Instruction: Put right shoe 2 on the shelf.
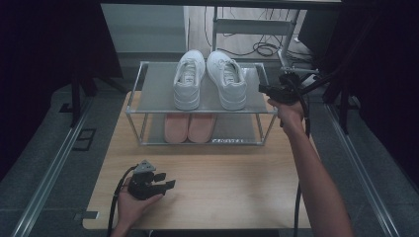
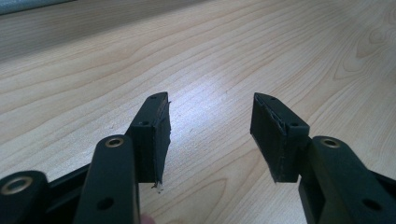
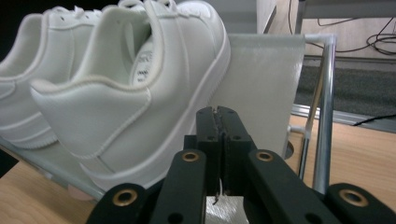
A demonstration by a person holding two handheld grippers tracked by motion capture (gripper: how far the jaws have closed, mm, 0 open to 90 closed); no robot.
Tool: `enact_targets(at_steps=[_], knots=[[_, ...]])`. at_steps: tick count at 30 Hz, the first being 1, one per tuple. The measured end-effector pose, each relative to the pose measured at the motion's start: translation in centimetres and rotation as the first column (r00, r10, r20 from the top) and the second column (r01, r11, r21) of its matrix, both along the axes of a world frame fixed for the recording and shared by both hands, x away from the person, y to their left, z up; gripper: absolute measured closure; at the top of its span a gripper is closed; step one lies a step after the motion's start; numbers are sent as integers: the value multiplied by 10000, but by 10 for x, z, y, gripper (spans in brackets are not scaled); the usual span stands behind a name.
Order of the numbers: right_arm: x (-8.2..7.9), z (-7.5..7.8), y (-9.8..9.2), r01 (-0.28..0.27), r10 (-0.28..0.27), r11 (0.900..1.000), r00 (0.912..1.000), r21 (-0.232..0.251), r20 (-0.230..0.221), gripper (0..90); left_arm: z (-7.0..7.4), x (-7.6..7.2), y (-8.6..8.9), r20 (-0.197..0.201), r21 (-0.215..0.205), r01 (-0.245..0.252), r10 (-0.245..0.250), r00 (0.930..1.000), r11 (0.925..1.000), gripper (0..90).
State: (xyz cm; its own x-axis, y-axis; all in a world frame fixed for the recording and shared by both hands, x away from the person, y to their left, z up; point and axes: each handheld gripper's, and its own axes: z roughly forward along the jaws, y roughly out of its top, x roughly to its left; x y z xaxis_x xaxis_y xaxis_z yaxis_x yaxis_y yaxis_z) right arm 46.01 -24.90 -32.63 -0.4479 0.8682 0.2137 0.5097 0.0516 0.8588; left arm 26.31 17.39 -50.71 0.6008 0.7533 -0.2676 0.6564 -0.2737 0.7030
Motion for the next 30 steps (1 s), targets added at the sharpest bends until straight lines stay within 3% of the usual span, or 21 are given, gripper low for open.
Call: enact_targets(at_steps=[10, 30], knots=[[-1, -17, -3, 78, -84, 9993, 9998, -370, -161, 896, -1, 0, 1, -29, -9, -69, 69, 10000, 10000, 481], [0, -28, 39, -276, 313, 9928, 9990, -1168, 303, 897, 0, -1, 1, 24, -24, -75, 75, 10000, 10000, 481]])
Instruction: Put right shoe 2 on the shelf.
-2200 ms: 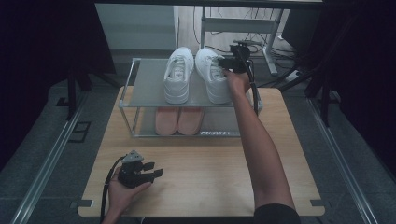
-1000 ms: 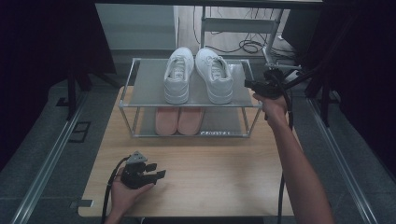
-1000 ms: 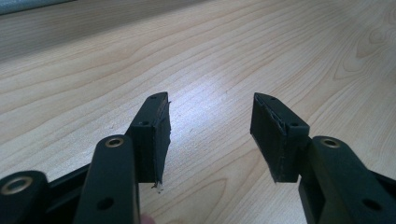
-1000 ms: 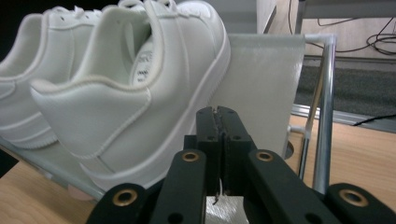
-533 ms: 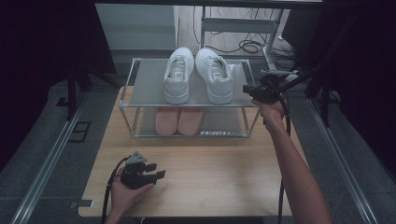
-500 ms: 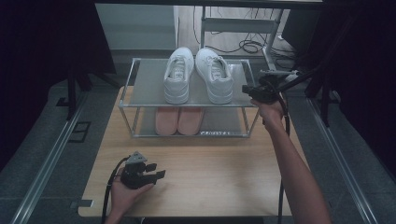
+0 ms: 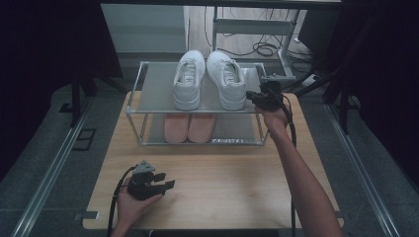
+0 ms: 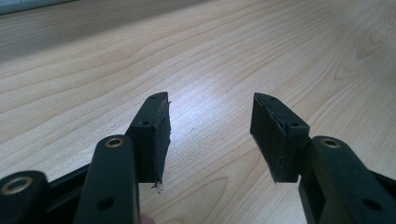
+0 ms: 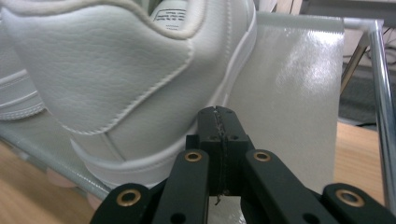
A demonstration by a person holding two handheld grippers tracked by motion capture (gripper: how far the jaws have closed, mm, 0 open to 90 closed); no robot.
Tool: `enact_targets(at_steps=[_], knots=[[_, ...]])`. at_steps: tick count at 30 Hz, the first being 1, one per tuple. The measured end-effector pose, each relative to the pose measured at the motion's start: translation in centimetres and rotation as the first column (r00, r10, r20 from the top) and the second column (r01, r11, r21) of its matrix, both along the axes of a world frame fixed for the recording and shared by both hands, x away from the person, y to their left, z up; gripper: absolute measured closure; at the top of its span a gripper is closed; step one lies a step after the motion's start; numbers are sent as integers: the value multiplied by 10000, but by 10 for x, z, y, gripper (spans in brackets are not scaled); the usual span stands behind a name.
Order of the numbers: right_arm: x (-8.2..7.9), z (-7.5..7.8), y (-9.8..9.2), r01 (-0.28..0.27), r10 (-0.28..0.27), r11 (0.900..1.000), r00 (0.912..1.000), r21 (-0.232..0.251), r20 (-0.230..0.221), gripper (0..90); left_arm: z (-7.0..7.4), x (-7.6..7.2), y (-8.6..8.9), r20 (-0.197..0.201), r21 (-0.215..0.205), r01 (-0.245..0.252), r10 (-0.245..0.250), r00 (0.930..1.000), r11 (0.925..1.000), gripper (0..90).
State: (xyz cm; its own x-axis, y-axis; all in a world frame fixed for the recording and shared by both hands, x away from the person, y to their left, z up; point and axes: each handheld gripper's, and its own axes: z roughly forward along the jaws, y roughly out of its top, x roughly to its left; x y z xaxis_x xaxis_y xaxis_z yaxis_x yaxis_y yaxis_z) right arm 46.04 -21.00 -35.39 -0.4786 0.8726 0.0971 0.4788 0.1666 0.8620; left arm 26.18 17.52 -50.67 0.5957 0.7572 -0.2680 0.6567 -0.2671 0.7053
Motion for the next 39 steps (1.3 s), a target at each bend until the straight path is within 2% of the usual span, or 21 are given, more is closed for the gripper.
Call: enact_targets(at_steps=[3, 15, 18, 24, 27, 30, 32, 35, 39], knots=[[-3, 1, 6, 181, -176, 9996, 9995, -219, 256, 898, 0, 0, 0, -3, -3, -6, 6, 10000, 10000, 481], [-7, 2, 19, 20, -17, 10000, 9994, -75, 344, 898, 0, 0, 0, -14, 27, 11, -11, 10000, 10000, 481], [-7, 1, 20, -82, 76, 9996, 9997, 253, 242, 898, 0, 0, 0, -14, 31, 18, -18, 10000, 10000, 481], [-9, 2, 29, -91, 88, 9999, 9992, 64, 396, 898, 1, 0, 1, 3, 14, 3, -3, 10000, 10000, 481], [-10, 1, 28, -22, 12, 9996, 9994, 294, 358, 898, 2, 0, 1, 36, -21, -1, 1, 10000, 10000, 481], [-10, 0, 28, 20, -34, 9995, 9992, 327, 409, 898, 3, 0, 1, 76, -24, -32, 32, 10000, 10000, 481], [-10, 0, 30, -99, 84, 9990, 9993, 437, 354, 898, 2, 0, 1, 56, -9, -33, 33, 10000, 10000, 481], [-11, 1, 32, -57, 44, 9995, 9991, 307, 427, 898, 2, 0, 0, 43, -1, -3, 3, 10000, 10000, 481], [-10, -1, 33, -304, 291, 9968, 9994, 739, 192, 898, 2, 0, 1, 45, -19, -19, 19, 10000, 10000, 482]])
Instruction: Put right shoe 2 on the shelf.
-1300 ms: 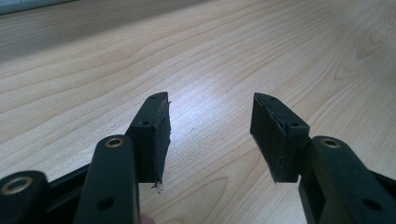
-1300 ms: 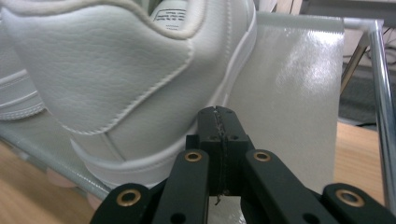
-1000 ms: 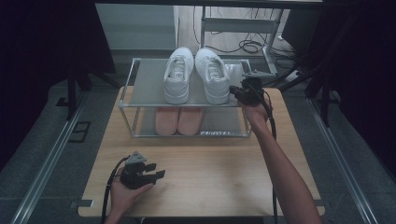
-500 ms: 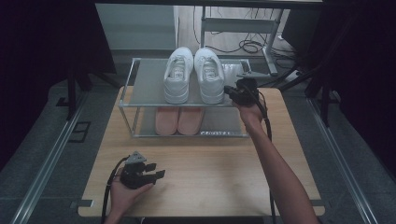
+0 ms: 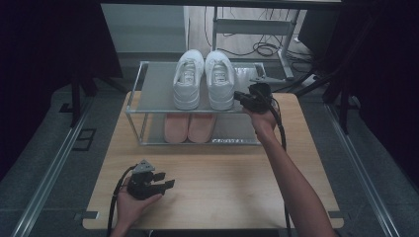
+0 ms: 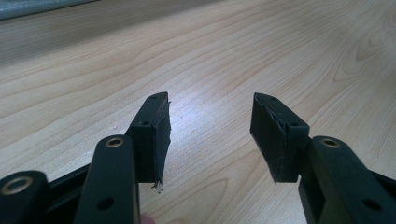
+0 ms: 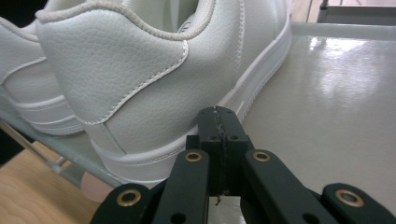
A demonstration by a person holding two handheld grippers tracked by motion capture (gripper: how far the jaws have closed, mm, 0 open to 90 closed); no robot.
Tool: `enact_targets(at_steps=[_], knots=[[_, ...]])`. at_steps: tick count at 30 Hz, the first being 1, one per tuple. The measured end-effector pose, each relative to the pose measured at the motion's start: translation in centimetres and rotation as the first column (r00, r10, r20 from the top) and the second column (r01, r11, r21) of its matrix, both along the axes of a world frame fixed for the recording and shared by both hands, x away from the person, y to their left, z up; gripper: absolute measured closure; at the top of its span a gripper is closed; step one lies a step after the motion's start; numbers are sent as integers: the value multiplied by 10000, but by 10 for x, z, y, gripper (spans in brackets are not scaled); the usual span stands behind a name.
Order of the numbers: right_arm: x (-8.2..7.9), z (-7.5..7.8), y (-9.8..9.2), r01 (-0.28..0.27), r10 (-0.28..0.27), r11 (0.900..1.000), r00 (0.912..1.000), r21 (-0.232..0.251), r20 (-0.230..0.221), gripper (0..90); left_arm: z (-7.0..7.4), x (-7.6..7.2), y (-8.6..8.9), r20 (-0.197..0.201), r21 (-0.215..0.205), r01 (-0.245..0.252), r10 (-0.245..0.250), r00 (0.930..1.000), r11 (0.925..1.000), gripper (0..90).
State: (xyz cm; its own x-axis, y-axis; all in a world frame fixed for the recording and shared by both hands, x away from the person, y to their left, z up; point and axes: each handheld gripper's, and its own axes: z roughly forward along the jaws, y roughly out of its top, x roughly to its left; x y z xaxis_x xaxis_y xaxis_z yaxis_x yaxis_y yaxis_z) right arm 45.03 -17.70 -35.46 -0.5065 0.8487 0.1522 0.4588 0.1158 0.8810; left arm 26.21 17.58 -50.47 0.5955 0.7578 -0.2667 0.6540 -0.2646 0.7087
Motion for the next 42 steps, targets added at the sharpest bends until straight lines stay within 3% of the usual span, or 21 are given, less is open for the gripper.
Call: enact_targets(at_steps=[11, 22, 32, 42], knots=[[-4, -1, 29, -573, 575, 9983, 9982, -108, 175, 898, 1, 0, 3, 57, -11, -30, 30, 10000, 10000, 481], [-3, -2, 25, -651, 651, 9979, 9978, 67, 79, 897, 2, 0, 3, 54, -67, -56, 56, 10000, 10000, 481], [-11, 1, 5, -720, 717, 9972, 9973, 185, 137, 895, 2, 3, 0, -3, -25, -88, 88, 10000, 10000, 481], [-34, -1, -23, -918, 911, 9956, 9951, 184, 396, 876, 5, 3, -4, 112, 38, -67, 66, 9999, 10000, 481]])
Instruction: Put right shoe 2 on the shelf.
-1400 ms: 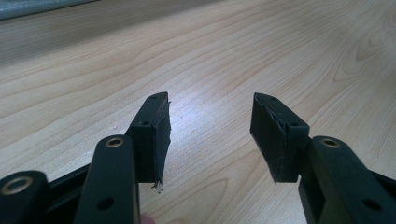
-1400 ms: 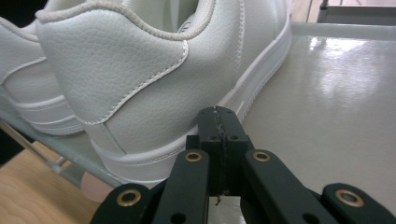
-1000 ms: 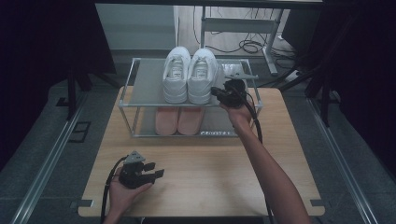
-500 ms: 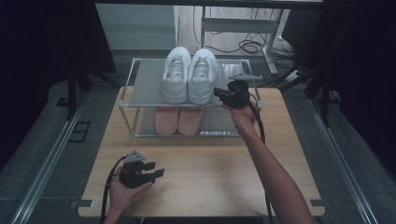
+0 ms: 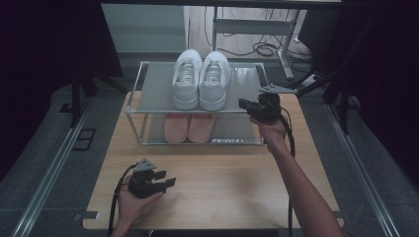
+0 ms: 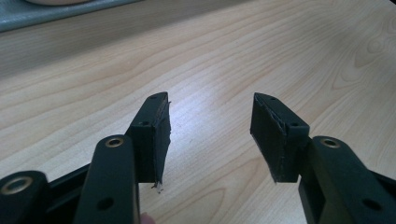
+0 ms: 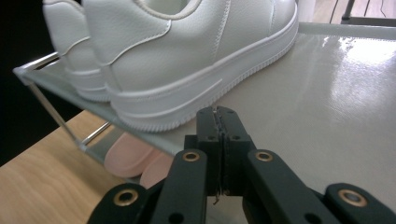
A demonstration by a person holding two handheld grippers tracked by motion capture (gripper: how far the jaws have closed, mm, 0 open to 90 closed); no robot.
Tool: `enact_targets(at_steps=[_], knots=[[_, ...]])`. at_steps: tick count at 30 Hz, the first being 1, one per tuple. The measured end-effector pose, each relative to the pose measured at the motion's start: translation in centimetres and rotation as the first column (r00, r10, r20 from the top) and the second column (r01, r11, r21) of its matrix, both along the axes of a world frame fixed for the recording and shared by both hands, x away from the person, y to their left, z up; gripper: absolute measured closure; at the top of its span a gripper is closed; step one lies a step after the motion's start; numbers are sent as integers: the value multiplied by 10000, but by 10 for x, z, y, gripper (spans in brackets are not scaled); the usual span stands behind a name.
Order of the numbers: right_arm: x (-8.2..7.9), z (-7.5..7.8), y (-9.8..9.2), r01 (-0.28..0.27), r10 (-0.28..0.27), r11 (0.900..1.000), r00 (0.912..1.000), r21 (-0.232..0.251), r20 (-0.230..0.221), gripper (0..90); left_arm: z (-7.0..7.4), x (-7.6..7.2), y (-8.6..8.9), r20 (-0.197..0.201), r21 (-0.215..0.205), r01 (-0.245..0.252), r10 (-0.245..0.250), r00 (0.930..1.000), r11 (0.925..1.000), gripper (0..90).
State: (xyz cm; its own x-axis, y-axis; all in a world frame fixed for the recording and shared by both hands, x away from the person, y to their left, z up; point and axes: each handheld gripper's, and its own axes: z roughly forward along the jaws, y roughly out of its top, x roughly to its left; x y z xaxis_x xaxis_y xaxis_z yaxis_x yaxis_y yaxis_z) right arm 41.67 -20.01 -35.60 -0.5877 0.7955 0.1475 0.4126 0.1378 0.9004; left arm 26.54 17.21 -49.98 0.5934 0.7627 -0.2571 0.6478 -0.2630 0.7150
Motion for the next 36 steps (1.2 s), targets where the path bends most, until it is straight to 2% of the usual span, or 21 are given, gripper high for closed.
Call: enact_targets(at_steps=[4, 9, 15, 18, 27, 33, 36], knots=[[-13, -2, -13, -262, 263, 9996, 9995, -71, 154, 857, 0, 2, 0, 55, 158, -11, 10, 10000, 9999, 481], [-35, -10, -28, -708, 713, 9974, 9970, -157, 311, 738, 0, 0, 4, 87, 83, 34, -34, 10000, 10000, 481], [-64, -30, -47, -909, 914, 9958, 9950, -146, 399, 589, 0, 0, 6, 100, 14, 34, -34, 9999, 10000, 480], [-78, -43, -57, -970, 976, 9952, 9944, -165, 410, 563, 0, 0, 6, 108, -3, 38, -38, 9999, 10000, 480], [-112, -86, -82, -830, 829, 9964, 9965, 151, 106, 539, 1, 0, 5, 115, -38, 39, -39, 9999, 10000, 479], [-121, -119, -95, -550, 560, 9982, 9975, 256, -422, 535, 1, 0, 5, 89, -20, -12, 12, 10000, 10000, 478], [-121, -129, -99, -474, 483, 9988, 9966, 149, -675, 531, 0, 1, 5, 92, -18, 4, -4, 10000, 10000, 477]])
